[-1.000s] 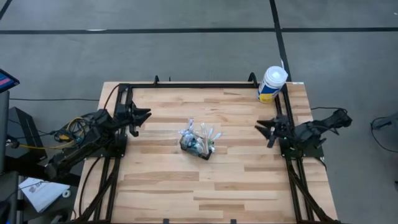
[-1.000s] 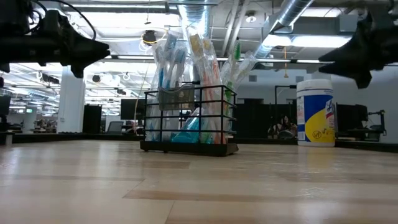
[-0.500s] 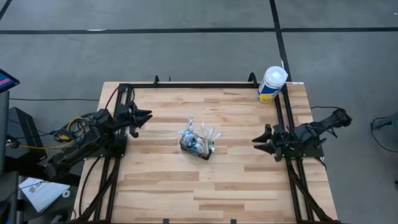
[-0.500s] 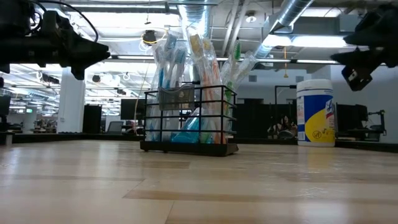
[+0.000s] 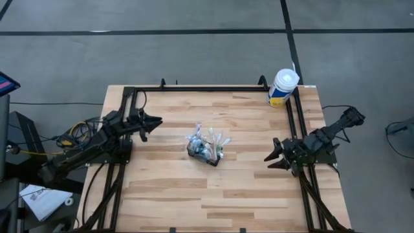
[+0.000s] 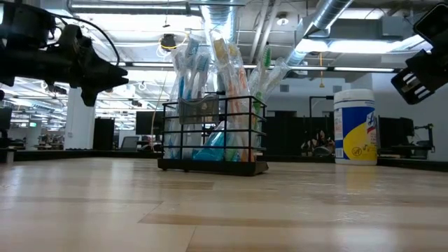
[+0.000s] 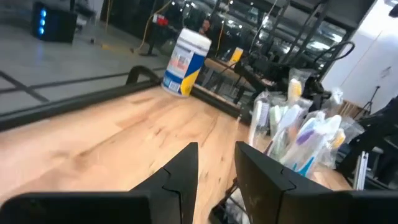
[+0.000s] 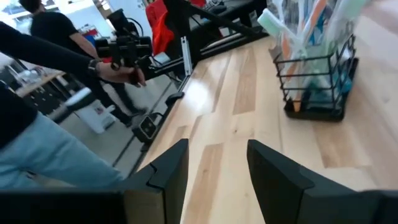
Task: Pick & Place toothbrushing station
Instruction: Return to Home Position
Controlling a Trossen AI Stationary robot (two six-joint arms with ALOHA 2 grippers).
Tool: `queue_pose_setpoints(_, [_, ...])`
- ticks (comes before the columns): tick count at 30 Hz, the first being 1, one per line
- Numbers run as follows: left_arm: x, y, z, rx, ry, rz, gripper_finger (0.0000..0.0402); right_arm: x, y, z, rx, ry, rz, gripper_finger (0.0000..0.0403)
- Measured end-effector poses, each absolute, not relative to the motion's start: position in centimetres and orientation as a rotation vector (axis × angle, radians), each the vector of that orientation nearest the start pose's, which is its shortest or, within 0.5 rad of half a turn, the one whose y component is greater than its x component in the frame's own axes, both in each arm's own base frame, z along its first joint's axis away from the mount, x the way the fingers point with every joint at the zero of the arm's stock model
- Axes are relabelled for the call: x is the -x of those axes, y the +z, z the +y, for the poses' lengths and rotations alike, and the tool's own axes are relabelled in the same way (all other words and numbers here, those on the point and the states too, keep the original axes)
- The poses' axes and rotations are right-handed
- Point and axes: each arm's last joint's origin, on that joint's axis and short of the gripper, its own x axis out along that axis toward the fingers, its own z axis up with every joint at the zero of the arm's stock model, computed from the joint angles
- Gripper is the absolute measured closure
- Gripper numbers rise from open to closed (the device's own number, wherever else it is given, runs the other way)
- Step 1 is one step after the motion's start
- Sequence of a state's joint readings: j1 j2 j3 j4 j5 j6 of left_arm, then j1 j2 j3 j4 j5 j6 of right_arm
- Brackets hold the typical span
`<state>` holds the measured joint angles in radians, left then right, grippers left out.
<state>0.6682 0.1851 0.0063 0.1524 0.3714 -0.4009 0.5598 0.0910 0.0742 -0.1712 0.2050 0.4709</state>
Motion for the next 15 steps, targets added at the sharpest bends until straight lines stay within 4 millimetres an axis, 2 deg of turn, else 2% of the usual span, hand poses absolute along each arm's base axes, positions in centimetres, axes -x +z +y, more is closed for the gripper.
queue_pose_setpoints(15, [-9.59,15.45,6.23,0.468,0.318,0.064,0.0302,-8.49,16.50,4.81,-0.438,0.328,0.274,0.0249])
